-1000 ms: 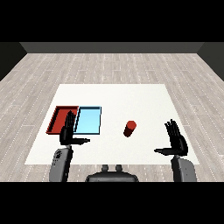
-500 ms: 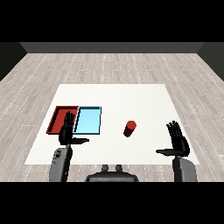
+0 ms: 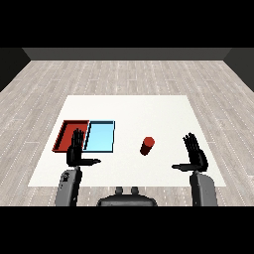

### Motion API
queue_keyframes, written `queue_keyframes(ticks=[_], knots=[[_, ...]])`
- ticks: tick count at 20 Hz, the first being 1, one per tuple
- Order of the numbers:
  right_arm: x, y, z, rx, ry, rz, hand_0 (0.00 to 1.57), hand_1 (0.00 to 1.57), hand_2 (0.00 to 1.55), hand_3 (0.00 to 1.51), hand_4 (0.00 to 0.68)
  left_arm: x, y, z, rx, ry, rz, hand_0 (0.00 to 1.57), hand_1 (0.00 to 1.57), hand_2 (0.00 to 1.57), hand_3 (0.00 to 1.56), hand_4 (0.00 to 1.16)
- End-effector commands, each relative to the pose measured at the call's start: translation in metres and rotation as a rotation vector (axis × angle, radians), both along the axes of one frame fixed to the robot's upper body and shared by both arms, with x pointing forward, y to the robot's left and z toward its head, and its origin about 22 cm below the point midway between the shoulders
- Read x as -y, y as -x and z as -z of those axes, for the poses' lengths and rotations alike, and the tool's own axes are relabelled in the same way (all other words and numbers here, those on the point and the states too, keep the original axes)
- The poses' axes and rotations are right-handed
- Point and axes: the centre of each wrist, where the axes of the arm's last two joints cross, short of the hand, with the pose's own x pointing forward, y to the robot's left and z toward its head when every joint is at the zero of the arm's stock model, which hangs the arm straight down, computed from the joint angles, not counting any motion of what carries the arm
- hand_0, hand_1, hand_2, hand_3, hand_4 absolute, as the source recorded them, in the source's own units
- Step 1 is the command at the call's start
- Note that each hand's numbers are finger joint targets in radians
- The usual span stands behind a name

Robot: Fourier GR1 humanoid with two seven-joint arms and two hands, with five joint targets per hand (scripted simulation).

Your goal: Pick the red can and put it in the red box

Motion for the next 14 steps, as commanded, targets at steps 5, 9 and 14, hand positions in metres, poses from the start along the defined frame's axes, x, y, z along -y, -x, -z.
queue_keyframes(ticks=[5,9,14], knots=[[-0.024,-0.042,0.016,-0.047,-0.015,-0.021,0.00,0.00,0.00,0.00,0.000,0.008,-0.008,-0.004,0.014,0.024,-0.003,0.00,0.00,0.00,0.00,0.00],[-0.036,-0.043,0.006,-0.080,-0.066,-0.036,0.00,0.00,0.00,0.00,0.000,-0.006,0.002,-0.011,-0.005,0.020,-0.004,0.00,0.00,0.00,0.00,0.00],[-0.037,-0.055,0.022,-0.107,-0.133,-0.051,0.00,0.00,0.00,0.00,0.000,0.010,-0.001,-0.013,-0.002,0.007,-0.021,0.00,0.00,0.00,0.00,0.00]])
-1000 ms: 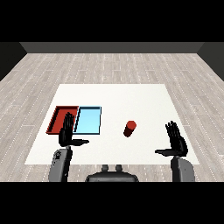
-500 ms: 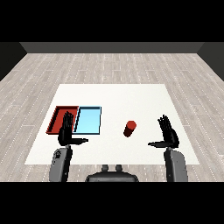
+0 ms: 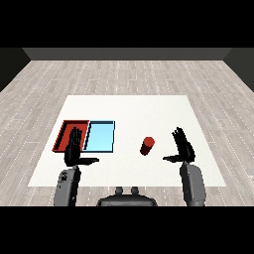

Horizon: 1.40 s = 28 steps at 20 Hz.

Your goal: Pick the red can and put it in the red box

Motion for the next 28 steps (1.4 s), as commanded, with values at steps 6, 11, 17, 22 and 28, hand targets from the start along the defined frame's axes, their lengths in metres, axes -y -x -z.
queue_keyframes(ticks=[6,11,17,22,28], knots=[[-0.049,0.016,0.039,-0.047,-0.067,-0.006,0.00,0.00,0.00,0.00,0.000,0.004,0.006,-0.006,0.001,0.011,0.002,0.00,0.00,0.00,0.00,0.00],[-0.043,-0.016,0.054,-0.070,-0.098,-0.021,0.00,0.00,0.00,0.00,0.000,0.023,0.007,0.000,0.010,0.018,-0.007,0.00,0.00,0.00,0.00,0.00],[-0.074,-0.012,0.044,-0.093,-0.129,-0.038,0.00,0.00,0.00,0.00,0.000,0.015,0.009,0.008,-0.002,0.017,0.011,0.00,0.00,0.00,0.00,0.00],[-0.076,-0.016,0.049,-0.096,-0.147,-0.035,0.00,0.00,0.00,0.00,0.000,0.021,0.004,-0.009,0.002,0.009,0.004,0.00,0.00,0.00,0.00,0.00],[-0.083,-0.010,0.054,-0.106,-0.164,-0.052,0.00,0.00,0.00,0.00,0.000,-0.006,-0.001,-0.015,0.016,0.020,0.031,0.00,0.00,0.00,0.00,0.00]])
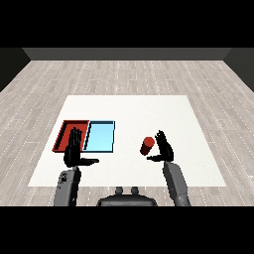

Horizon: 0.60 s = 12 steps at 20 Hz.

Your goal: Pick the red can and put it in the red box

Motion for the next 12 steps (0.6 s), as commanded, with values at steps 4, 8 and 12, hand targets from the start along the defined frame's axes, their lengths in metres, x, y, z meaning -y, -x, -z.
queue_keyframes(ticks=[4,8,12], knots=[[-0.006,-0.022,0.004,-0.029,-0.002,-0.010,0.00,0.00,0.00,0.00,0.000,-0.004,-0.011,-0.014,0.005,0.017,0.014,0.00,0.00,0.00,0.00,0.00],[-0.017,0.000,0.016,-0.030,-0.004,0.009,0.00,0.00,0.00,0.00,0.000,0.000,-0.012,0.015,0.008,0.017,0.014,0.00,0.00,0.00,0.00,0.00],[-0.018,-0.017,0.016,-0.052,0.032,-0.002,0.00,0.00,0.00,0.00,0.000,0.010,-0.012,0.006,0.004,0.002,0.014,0.00,0.00,0.00,0.00,0.00]])
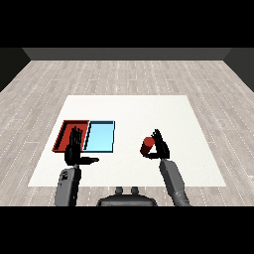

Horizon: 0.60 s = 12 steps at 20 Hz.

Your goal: Pick the red can and put it in the red box

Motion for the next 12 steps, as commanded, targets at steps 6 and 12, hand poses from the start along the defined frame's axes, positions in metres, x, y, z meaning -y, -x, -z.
queue_keyframes(ticks=[6,12], knots=[[-0.001,-0.037,0.001,-0.028,0.001,0.010,0.00,0.00,0.00,0.00,0.000,0.003,-0.018,-0.001,0.000,-0.001,0.004,0.00,0.00,0.00,0.00,0.00],[-0.012,-0.018,0.008,-0.028,0.026,0.003,0.00,0.00,0.00,0.00,0.000,0.013,-0.013,-0.008,0.006,0.012,-0.013,0.00,0.00,0.00,0.00,0.00]])
